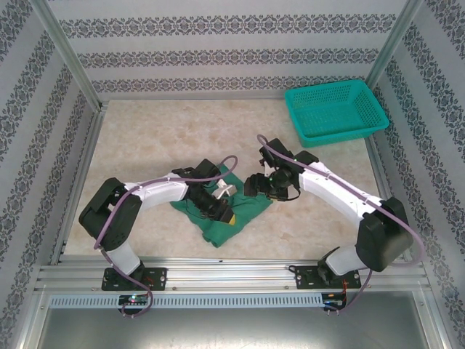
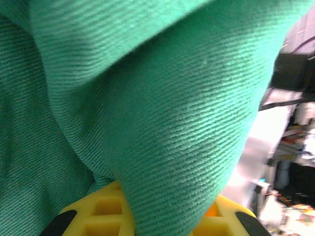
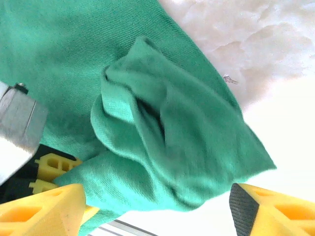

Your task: Roll up the long pants

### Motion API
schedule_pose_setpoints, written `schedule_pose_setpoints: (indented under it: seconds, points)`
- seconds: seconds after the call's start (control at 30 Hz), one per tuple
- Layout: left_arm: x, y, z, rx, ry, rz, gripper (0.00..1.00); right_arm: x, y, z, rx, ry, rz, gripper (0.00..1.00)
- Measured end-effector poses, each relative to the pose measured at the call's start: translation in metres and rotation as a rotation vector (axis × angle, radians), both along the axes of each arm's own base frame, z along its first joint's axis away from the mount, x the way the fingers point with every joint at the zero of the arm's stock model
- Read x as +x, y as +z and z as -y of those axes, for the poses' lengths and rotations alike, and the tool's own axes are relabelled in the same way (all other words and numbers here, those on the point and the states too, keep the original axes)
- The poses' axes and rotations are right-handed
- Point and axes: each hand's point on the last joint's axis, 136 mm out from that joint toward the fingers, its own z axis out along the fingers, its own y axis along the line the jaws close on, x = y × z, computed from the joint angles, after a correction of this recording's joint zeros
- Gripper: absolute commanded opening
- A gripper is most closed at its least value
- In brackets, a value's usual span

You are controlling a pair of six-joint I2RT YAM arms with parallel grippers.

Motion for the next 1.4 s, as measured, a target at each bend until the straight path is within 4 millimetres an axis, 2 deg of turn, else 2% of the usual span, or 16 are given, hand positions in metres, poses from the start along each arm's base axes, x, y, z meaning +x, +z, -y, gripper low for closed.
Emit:
schedule_pose_setpoints:
  seconds: [0.03, 0.07, 0.23, 0.33, 0.5, 0.63, 0.87, 1.13, 1.4]
  points:
    - [0.003, 0.001, 0.0, -0.033, 0.025, -0.021, 0.0, 0.0, 0.0, 0.0, 0.002, -0.002, -0.002, 0.8]
    - [0.008, 0.002, -0.002, -0.065, 0.053, -0.041, 0.0, -0.001, -0.001, -0.001, 0.004, -0.002, -0.007, 0.89]
    - [0.026, 0.005, -0.007, -0.2, 0.178, -0.122, 0.0, -0.007, -0.02, -0.005, 0.008, -0.012, -0.061, 0.94]
    - [0.03, 0.008, -0.006, -0.247, 0.209, -0.149, 0.01, -0.006, -0.034, -0.012, 0.015, -0.014, -0.094, 0.95]
    - [0.035, 0.014, -0.001, -0.31, 0.239, -0.168, 0.03, 0.007, -0.047, -0.026, 0.049, -0.026, -0.108, 0.96]
    - [0.039, 0.011, -0.001, -0.327, 0.27, -0.186, 0.04, 0.018, -0.058, -0.042, 0.069, -0.022, -0.134, 0.96]
    - [0.044, -0.003, -0.008, -0.298, 0.349, -0.257, 0.08, 0.023, -0.086, -0.062, 0.119, -0.017, -0.201, 0.92]
    - [0.046, -0.006, -0.011, -0.29, 0.37, -0.262, 0.08, 0.027, -0.091, -0.067, 0.14, -0.024, -0.21, 0.9]
    - [0.051, -0.008, -0.011, -0.267, 0.357, -0.21, 0.06, 0.034, -0.094, -0.069, 0.15, -0.059, -0.292, 0.92]
